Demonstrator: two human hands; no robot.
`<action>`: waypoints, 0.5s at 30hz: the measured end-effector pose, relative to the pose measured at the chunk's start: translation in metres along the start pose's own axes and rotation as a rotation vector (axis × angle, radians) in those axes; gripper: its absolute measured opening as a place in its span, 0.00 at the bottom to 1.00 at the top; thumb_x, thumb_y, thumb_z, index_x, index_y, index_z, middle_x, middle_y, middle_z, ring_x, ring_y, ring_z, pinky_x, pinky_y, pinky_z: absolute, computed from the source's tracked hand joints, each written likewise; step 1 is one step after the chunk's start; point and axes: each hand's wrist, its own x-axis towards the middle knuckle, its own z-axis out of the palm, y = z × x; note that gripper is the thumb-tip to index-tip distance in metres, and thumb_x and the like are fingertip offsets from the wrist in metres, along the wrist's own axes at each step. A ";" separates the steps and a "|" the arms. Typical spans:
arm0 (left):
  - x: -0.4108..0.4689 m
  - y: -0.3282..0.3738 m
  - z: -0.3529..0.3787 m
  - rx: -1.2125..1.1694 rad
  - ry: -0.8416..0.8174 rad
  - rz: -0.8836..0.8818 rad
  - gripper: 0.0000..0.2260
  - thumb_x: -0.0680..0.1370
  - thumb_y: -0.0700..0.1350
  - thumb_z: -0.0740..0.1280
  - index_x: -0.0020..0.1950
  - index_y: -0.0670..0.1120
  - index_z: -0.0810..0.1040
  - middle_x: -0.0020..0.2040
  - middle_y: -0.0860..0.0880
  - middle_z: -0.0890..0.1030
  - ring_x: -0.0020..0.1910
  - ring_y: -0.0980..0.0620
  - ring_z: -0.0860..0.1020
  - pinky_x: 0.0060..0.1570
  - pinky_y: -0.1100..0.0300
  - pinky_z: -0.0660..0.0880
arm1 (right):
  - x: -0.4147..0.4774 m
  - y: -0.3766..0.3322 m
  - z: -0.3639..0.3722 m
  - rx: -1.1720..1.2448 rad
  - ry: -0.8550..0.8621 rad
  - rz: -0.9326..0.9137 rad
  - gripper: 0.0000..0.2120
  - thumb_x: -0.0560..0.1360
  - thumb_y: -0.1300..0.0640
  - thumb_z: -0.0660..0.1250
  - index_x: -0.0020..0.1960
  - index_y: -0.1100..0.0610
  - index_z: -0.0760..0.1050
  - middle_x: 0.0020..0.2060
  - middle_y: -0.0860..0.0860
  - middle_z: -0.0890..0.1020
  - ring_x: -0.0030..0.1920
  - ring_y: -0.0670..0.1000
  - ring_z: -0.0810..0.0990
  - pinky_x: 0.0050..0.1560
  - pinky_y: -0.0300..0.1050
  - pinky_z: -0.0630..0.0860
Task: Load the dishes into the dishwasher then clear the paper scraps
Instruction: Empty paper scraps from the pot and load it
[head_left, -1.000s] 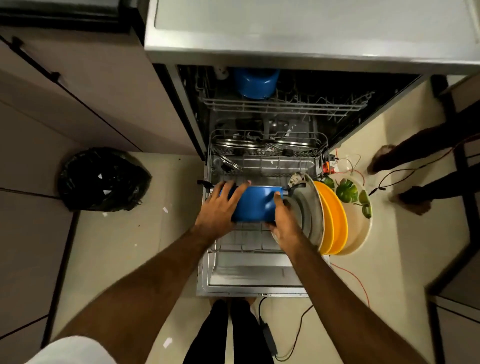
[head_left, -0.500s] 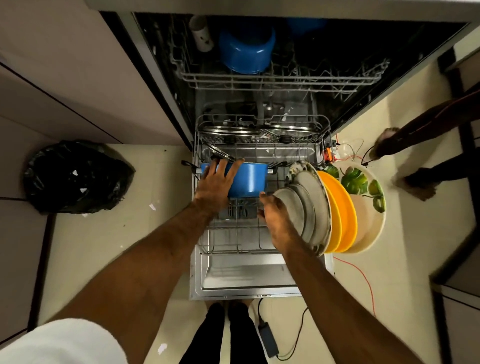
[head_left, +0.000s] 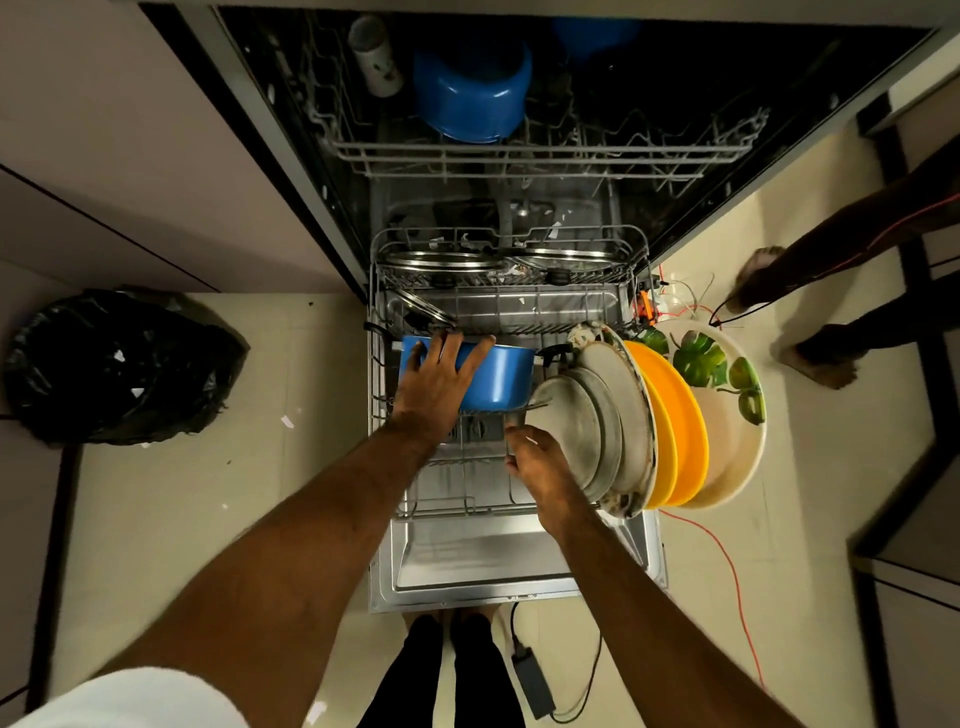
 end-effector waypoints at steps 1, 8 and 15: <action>0.001 0.003 -0.001 -0.008 -0.004 -0.012 0.61 0.64 0.45 0.82 0.82 0.54 0.41 0.74 0.40 0.60 0.73 0.40 0.63 0.71 0.42 0.68 | 0.001 0.001 0.000 0.005 0.004 0.000 0.17 0.81 0.44 0.70 0.65 0.50 0.75 0.50 0.50 0.82 0.55 0.53 0.82 0.65 0.57 0.80; 0.001 0.010 0.001 -0.151 0.001 -0.022 0.59 0.70 0.49 0.79 0.81 0.59 0.34 0.82 0.40 0.40 0.81 0.37 0.45 0.75 0.37 0.58 | 0.002 0.008 0.000 0.023 0.005 0.004 0.12 0.79 0.47 0.71 0.60 0.49 0.77 0.44 0.51 0.82 0.45 0.50 0.79 0.57 0.53 0.82; -0.022 0.003 0.017 -0.223 0.084 0.016 0.56 0.73 0.41 0.76 0.81 0.61 0.35 0.81 0.44 0.31 0.81 0.38 0.39 0.76 0.34 0.54 | -0.012 0.009 -0.008 -0.148 0.022 -0.023 0.21 0.80 0.45 0.69 0.70 0.50 0.74 0.58 0.50 0.82 0.56 0.52 0.80 0.63 0.53 0.77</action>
